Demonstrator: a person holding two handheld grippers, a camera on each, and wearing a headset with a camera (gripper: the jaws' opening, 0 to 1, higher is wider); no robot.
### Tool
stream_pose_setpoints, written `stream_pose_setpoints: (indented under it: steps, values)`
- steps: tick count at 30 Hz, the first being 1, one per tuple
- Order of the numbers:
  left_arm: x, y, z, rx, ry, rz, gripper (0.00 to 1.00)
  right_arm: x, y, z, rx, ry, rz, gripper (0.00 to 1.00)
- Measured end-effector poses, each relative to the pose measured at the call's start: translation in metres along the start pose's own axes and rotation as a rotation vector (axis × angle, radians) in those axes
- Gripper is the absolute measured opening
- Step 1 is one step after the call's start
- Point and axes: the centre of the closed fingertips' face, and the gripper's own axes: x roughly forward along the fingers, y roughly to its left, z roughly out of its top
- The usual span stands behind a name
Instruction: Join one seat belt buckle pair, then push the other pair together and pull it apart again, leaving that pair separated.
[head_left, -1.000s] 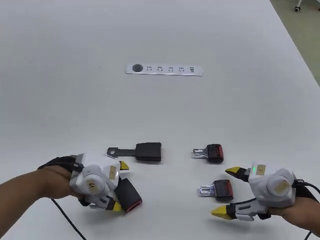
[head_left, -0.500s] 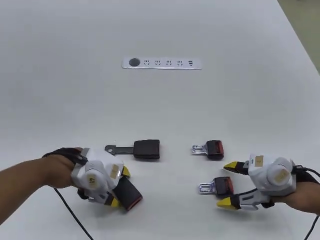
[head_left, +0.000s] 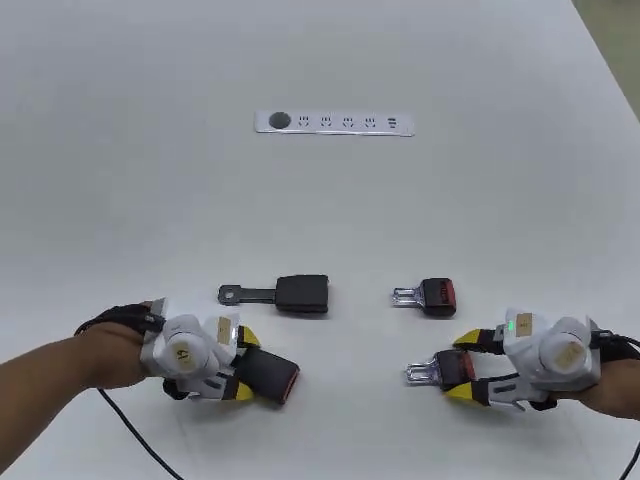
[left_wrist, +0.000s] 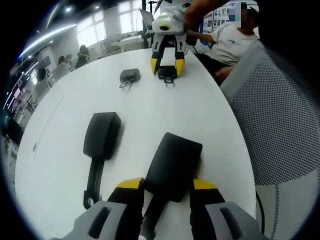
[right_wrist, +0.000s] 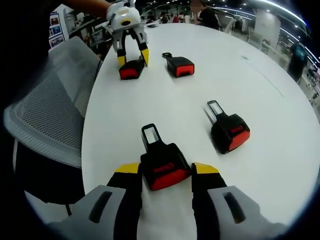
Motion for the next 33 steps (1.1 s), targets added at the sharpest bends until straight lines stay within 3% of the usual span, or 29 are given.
stream_pose_setpoints:
  steps: [4,19,27,33]
  values:
    - [0.0,0.002,0.001,-0.071,-0.023,0.041,0.35,-0.001,-0.001,0.001,0.015,-0.012,-0.005,0.37]
    - [0.001,0.005,0.002,-0.173,-0.021,0.116,0.34,0.0,-0.002,0.0,0.07,-0.029,-0.024,0.37]
    - [0.001,0.005,0.005,-0.192,-0.02,0.128,0.33,0.003,-0.002,0.001,0.076,-0.034,-0.041,0.36]
    - [0.002,0.006,0.003,-0.198,-0.016,0.13,0.33,0.017,0.004,0.019,0.063,-0.063,-0.036,0.36]
